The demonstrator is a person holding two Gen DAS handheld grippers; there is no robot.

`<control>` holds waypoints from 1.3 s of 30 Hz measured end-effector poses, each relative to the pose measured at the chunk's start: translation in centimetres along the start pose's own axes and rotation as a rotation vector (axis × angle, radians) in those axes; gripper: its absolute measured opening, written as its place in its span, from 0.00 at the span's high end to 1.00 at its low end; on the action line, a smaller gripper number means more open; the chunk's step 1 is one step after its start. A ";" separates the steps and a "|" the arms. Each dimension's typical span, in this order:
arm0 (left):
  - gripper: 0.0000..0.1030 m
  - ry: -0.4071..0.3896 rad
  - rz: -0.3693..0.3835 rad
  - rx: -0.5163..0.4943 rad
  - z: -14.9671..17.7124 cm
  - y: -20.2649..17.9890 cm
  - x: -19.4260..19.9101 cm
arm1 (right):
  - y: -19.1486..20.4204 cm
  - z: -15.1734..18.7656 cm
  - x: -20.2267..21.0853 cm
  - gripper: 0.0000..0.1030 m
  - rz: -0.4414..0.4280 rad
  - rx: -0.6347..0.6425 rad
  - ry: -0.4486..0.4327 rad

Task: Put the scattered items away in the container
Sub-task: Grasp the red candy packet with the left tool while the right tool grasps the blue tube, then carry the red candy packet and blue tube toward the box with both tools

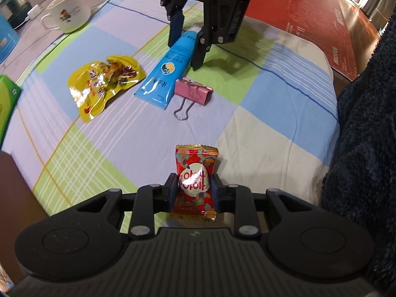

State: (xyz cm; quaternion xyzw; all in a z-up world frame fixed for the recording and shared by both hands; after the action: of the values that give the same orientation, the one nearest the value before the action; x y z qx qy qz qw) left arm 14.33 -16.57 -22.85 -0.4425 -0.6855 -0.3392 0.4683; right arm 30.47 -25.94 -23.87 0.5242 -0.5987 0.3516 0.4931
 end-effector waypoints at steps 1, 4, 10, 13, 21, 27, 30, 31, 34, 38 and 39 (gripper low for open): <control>0.77 0.000 -0.003 0.007 0.1 0.0 0.1 | 0.1 0.0 0.0 0.65 0.008 0.003 0.006; 0.77 -0.003 -0.018 0.023 0.2 0.0 0.4 | 0.8 0.2 0.2 0.68 0.021 -0.014 0.013; 0.77 -0.021 -0.045 0.046 0.4 0.1 1.5 | 1.9 1.7 1.3 0.69 0.030 -0.060 -0.001; 0.77 -0.025 -0.063 0.054 0.5 0.3 2.1 | 2.0 2.3 2.6 0.70 0.040 -0.087 -0.024; 0.77 -0.042 -0.130 0.038 1.1 1.1 5.3 | 2.9 1.4 7.3 0.70 0.071 -0.137 -0.089; 0.77 -0.070 -0.220 0.029 1.7 2.7 9.4 | 4.2 -0.9 10.3 0.70 0.086 -0.159 -0.139; 0.77 -0.086 -0.268 0.016 2.1 3.2 11.6 | 5.1 -2.1 11.4 0.70 0.079 -0.159 -0.168; 0.77 -0.090 -0.279 0.012 2.3 3.4 12.1 | 5.4 -2.5 11.7 0.70 0.080 -0.155 -0.174; 0.77 -0.092 -0.307 0.002 3.0 3.7 13.6 | 6.4 -3.7 12.3 0.70 0.087 -0.141 -0.188; 0.77 -0.082 -0.334 -0.006 4.5 4.1 15.1 | 7.5 -5.4 12.7 0.70 0.082 -0.126 -0.203; 0.77 -0.079 -0.339 -0.006 4.9 4.2 15.4 | 7.8 -5.9 12.8 0.70 0.081 -0.123 -0.208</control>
State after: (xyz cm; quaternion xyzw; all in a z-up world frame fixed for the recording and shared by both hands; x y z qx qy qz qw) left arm 13.90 -6.21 -9.71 -0.3349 -0.7672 -0.3978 0.3755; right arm 24.69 -22.40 -9.28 0.5019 -0.6877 0.2775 0.4451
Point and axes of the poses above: each gripper's, at about its wrist camera, not at the fingertips, and x roughly against the way its jaws point, y to its left, z to its underside, the point moved 10 cm from there along -x, roughly the way its jaws point, and after that the axes turned 6 degrees about -x, right-handed, at the moved point
